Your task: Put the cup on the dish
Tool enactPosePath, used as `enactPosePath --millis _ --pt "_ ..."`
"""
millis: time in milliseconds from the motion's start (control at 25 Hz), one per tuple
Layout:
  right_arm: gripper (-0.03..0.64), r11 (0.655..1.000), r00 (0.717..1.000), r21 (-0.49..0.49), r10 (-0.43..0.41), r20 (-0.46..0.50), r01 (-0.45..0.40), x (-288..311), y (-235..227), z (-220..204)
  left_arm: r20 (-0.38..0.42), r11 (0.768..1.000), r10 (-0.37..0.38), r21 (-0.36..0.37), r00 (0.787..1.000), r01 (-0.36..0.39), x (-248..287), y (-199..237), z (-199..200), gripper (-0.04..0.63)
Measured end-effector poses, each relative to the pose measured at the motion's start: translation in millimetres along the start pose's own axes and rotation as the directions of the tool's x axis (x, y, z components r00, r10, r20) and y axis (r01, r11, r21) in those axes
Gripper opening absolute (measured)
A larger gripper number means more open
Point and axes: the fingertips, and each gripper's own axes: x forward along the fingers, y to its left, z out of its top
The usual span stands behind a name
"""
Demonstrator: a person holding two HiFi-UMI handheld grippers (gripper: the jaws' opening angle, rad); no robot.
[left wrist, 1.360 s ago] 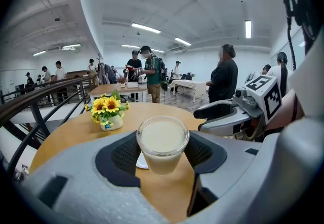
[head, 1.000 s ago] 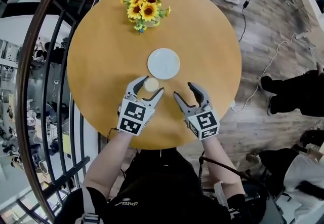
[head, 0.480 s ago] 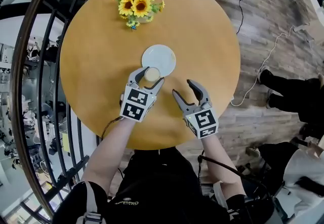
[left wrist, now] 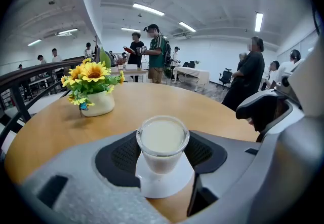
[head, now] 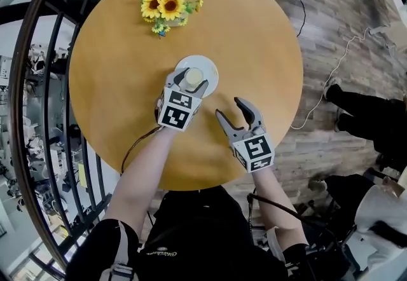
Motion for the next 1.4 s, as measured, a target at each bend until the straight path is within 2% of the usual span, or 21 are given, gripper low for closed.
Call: enactPosePath --millis 480,840,1400 --pt "0.249 1.0 1.0 0.022 -0.005 -0.009 0.005 10.4 -12.5 -5.8 -0.035 1.0 0.002 -0.014 0.999 -0.002 25.8 12.1 -3.5 0.265" --pt "0.249 0.999 1.0 0.039 -0.01 -0.004 0.01 14.4 -15.8 -9.1 -0.037 0.999 0.022 0.031 0.999 -0.021 27.0 14.3 -7.4 0.265" --pt "0.249 0.999 1.0 0.047 -0.022 -0.001 0.022 9.0 -12.4 -12.9 0.016 0.998 0.056 0.036 0.998 -0.057 25.9 15.2 -9.3 0.265"
